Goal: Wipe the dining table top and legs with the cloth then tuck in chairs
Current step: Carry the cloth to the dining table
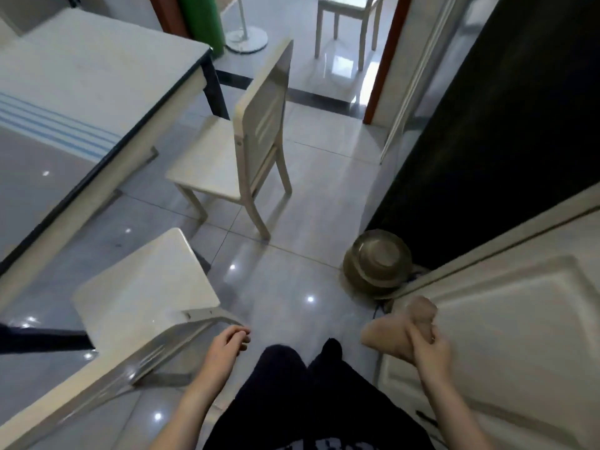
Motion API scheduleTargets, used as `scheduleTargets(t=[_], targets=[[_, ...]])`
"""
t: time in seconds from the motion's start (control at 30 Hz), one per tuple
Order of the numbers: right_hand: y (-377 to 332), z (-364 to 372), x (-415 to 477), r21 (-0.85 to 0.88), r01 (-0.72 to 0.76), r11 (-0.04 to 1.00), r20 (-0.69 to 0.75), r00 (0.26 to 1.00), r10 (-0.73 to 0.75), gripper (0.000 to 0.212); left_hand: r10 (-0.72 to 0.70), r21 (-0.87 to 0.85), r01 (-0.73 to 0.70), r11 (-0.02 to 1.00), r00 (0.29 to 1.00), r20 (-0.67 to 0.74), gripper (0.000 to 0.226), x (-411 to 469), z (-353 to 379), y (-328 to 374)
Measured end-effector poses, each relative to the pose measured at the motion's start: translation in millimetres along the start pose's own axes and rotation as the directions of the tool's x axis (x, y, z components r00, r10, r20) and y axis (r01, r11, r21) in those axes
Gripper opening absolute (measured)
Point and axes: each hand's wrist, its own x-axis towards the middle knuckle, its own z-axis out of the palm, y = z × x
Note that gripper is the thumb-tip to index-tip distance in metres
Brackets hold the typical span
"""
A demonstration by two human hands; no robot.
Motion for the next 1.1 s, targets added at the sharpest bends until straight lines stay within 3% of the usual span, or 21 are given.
scheduleTargets(t=[0.23, 0.4, 0.53, 0.8, 1.1], targets=[[-94, 65, 118, -0.016, 0.071, 0.997, 0.223, 0.973, -0.066, 0.013, -0.109, -0.147, 0.085, 0.985, 0.981, -0.16, 0.025, 63, 18, 66], [-143, 125, 207, -0.098, 0.104, 0.99, 0.236, 0.969, -0.078, 0.009, -0.138, -0.227, 0.083, 0.97, 0.962, -0.237, 0.022, 150, 19, 116], [-190, 168, 260, -0.131, 0.118, 0.984, 0.274, 0.959, -0.078, 0.013, -0.16, -0.26, 0.096, 0.961, 0.958, -0.237, 0.025, 219, 12, 163], [-354, 278, 354, -0.121, 0.272, 0.955, 0.384, 0.9, -0.208, 0.012, -0.229, -0.333, 0.129, 0.934, 0.932, -0.282, 0.027, 316, -2, 256], [-467, 354, 482, -0.113, 0.295, 0.949, 0.515, 0.834, -0.198, 0.011, -0.313, -0.409, 0.172, 0.896, 0.898, -0.31, 0.026, 392, 54, 340]])
